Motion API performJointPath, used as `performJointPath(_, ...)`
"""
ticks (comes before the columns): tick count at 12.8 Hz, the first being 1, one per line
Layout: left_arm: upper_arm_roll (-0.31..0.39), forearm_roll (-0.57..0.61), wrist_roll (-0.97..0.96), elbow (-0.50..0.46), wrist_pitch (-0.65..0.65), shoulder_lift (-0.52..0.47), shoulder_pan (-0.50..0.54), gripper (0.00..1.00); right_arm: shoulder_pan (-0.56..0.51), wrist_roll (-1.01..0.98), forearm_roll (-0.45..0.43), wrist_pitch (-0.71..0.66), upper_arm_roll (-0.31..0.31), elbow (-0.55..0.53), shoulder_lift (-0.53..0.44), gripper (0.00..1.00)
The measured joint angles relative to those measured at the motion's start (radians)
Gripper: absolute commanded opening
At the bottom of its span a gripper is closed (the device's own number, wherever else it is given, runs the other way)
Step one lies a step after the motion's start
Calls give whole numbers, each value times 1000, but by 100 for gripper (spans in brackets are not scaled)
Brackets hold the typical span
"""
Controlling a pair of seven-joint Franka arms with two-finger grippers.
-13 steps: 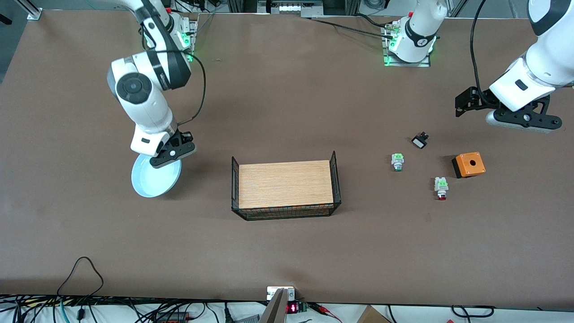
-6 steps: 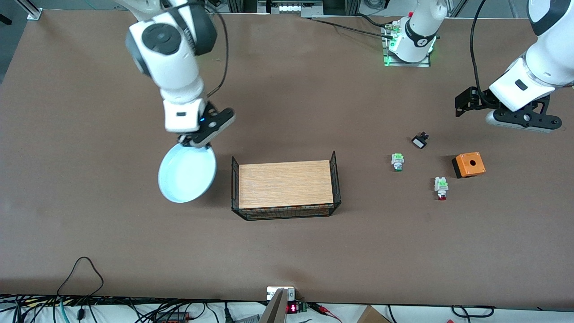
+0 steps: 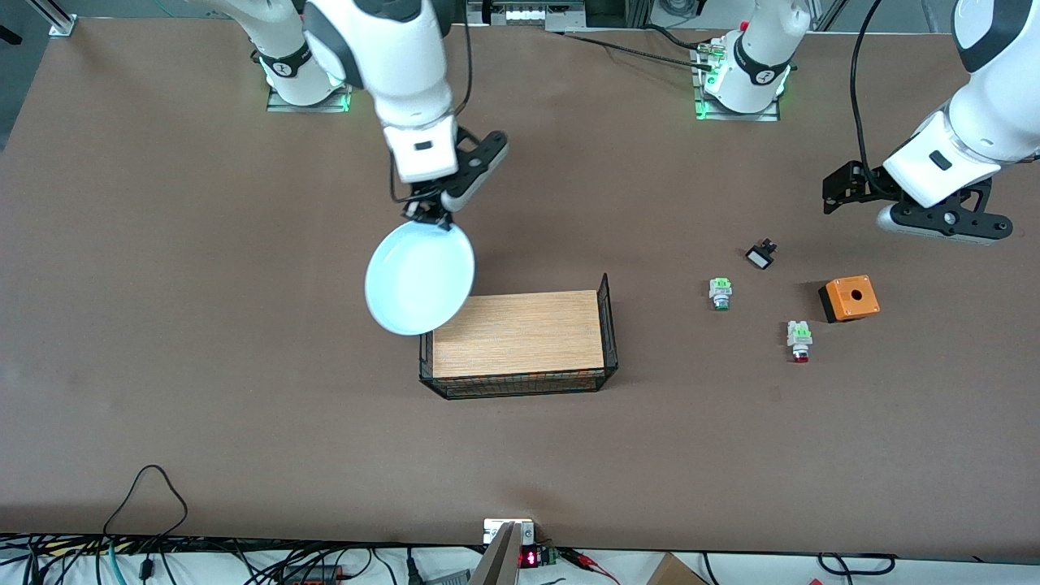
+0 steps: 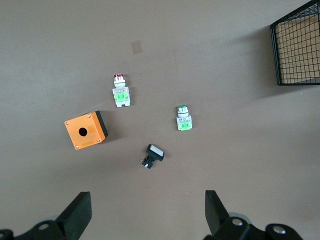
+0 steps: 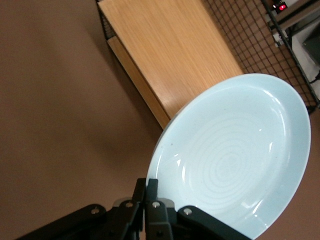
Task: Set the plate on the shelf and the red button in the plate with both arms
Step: 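Lift the plate with the right gripper and carry it over the wooden box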
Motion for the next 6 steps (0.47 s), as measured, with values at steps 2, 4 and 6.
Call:
performJointPath(2,4,0,0,0,0,1,1,100,58,0,-46,0,0,10,13,0)
performJointPath(4,6,0,0,0,0,1,2,100,93,0,-101,0,0,40,52,0)
performJointPath(6,6,0,0,0,0,1,2,100,121,-1,-163,0,0,75,115,0)
